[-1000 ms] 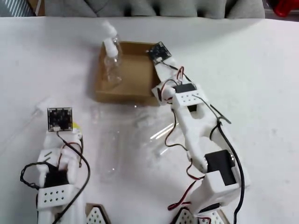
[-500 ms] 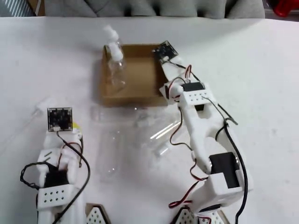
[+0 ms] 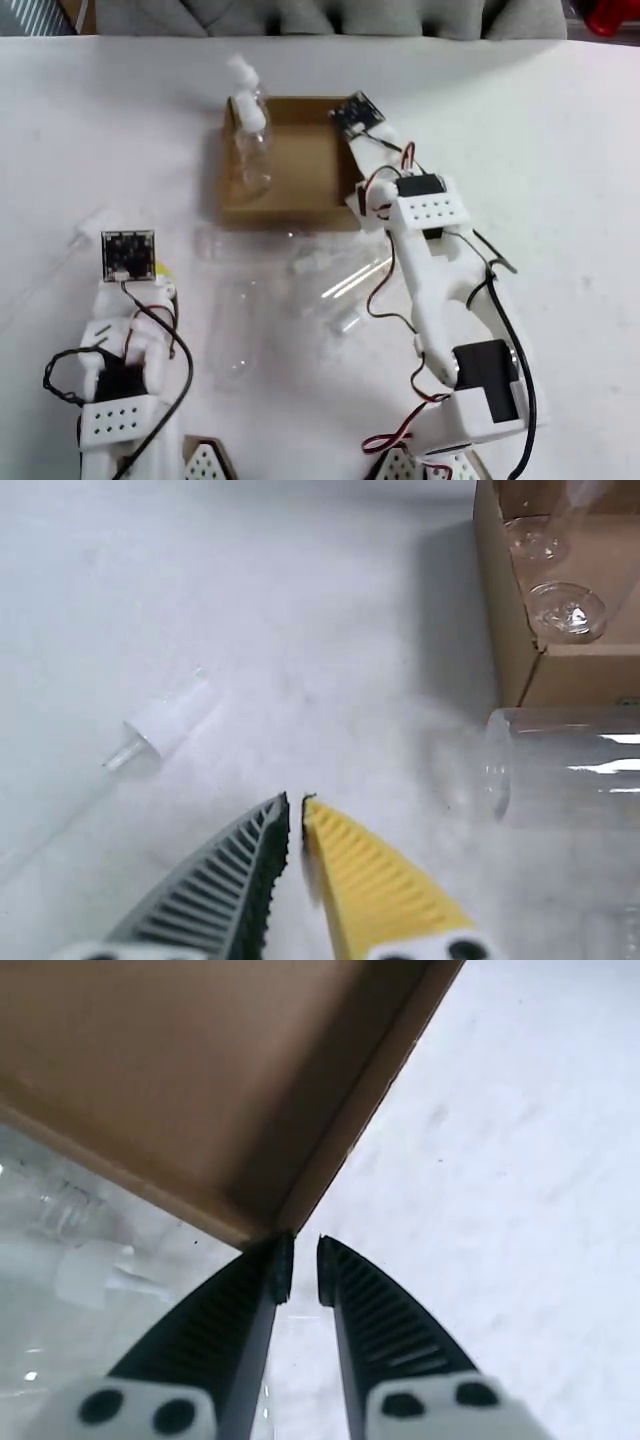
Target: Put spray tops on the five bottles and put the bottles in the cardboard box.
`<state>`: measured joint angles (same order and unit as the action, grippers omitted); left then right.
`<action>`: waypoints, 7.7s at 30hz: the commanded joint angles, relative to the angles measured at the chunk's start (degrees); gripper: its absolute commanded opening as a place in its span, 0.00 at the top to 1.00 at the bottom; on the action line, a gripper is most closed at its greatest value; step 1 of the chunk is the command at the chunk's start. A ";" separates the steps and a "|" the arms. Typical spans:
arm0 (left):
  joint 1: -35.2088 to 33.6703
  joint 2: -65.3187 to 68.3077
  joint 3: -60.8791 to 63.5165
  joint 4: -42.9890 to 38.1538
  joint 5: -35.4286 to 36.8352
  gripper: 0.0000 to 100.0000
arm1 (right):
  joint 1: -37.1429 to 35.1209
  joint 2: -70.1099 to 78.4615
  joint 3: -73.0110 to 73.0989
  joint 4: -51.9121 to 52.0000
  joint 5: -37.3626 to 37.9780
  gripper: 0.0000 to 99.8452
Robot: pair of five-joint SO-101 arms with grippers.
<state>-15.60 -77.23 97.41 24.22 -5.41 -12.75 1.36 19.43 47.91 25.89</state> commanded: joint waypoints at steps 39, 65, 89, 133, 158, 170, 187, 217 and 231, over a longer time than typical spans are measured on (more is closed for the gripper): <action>-0.22 -1.27 -0.09 0.09 -0.79 0.97 | -2.42 -3.65 -11.25 8.66 -3.25 0.85; -0.40 -1.27 -0.09 0.09 -0.79 0.97 | 0.31 -23.08 -11.43 40.04 -10.20 0.99; -0.48 -1.27 -0.09 0.09 -0.79 0.97 | 25.71 -25.10 9.23 42.86 4.13 0.98; 7.43 -1.27 -33.49 38.42 -0.79 0.97 | 40.31 -48.40 53.89 8.22 8.53 0.98; 45.41 14.81 -25.76 26.64 4.04 0.97 | 40.13 -47.87 53.89 8.13 8.62 0.98; 34.33 44.97 -35.25 17.85 -8.09 0.97 | 40.31 -47.87 53.89 7.96 8.62 0.98; 8.04 50.15 -38.59 18.37 -26.37 0.98 | 40.22 -47.87 53.89 7.87 8.62 0.98; 5.49 27.65 -49.49 47.65 -49.93 0.84 | 40.04 -47.87 53.98 7.78 8.62 0.98; 24.66 25.01 -46.33 59.25 -83.52 0.82 | 40.22 -47.87 53.98 7.78 8.62 0.98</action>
<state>5.23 -50.77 51.78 82.86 -82.24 27.87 -45.93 73.67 56.62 33.89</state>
